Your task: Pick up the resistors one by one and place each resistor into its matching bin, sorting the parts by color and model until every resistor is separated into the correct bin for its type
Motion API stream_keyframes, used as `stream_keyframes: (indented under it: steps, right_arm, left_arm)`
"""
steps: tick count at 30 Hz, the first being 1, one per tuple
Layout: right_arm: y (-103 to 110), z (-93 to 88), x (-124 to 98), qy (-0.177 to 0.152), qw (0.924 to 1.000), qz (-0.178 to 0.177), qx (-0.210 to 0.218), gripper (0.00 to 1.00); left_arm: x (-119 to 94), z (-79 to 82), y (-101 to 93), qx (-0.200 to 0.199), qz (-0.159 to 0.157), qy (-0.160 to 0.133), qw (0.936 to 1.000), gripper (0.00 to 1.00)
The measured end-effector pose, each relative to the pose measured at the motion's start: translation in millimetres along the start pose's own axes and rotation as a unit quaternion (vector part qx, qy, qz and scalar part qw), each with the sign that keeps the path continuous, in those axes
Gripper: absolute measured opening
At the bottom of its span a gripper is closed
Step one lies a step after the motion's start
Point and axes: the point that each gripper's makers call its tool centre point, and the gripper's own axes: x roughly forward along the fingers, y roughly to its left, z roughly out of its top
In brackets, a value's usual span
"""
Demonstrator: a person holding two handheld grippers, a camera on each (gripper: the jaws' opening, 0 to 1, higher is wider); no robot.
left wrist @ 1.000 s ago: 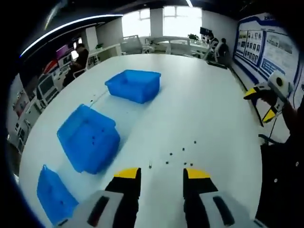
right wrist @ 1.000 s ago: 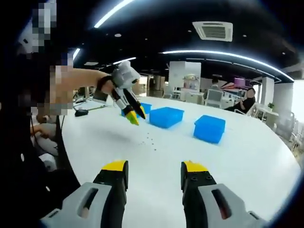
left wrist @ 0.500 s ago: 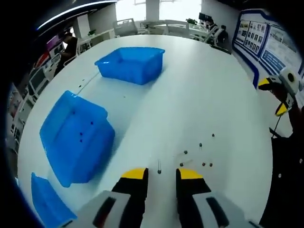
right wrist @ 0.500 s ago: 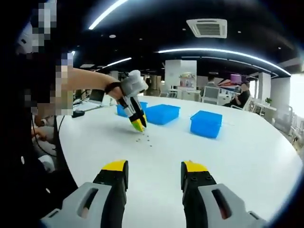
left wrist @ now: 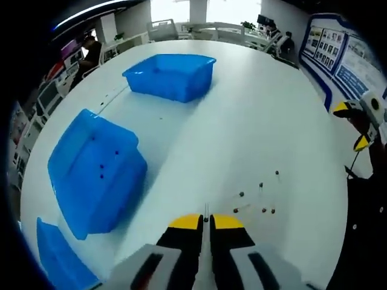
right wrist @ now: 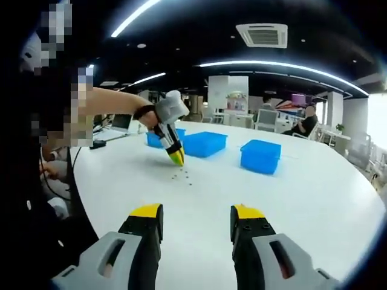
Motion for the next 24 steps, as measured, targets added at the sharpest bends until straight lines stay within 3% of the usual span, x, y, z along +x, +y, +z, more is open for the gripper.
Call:
stream_keyframes:
  steps: [8, 12, 16, 19, 21, 23, 24]
  right_arm:
    - [3, 1.7, -1, -0.003, 1.0, 0.002, 0.001, 0.46]
    - [3, 3.2, -2, -0.005, 1.0, 0.0, -0.001, 0.46]
    - [2, 9.9, -3, -0.013, 0.9999, -0.003, -0.004, 0.46]
    - [3, 15.4, -3, -0.019, 0.9998, -0.006, -0.009, 0.46]
    - [4, 19.1, -3, -0.024, 0.9996, -0.008, -0.011, 0.46]
    - [7, 24.6, -3, -0.029, 0.9994, -0.01, -0.014, 0.46]
    - [8, 27.0, -3, -0.032, 0.9993, -0.01, -0.015, 0.46]
  left_arm:
    - [0, -1.1, 1.0, -0.032, -0.008, -0.011, 0.9994, 0.05]
    - [-2, -2.5, -3.6, -0.035, -0.011, -0.031, 0.9989, 0.05]
    - [-16, 5.5, -15.4, -0.06, -0.022, -0.099, 0.9931, 0.05]
    - [-35, 13.7, -23.4, -0.069, -0.023, -0.164, 0.9838, 0.05]
    - [-49, 19.3, -27.2, -0.076, -0.016, -0.214, 0.9737, 0.05]
    - [-67, 26.5, -34.5, -0.084, -0.016, -0.273, 0.9582, 0.05]
    - [-73, 27.3, -34.8, -0.086, -0.009, -0.289, 0.9534, 0.05]
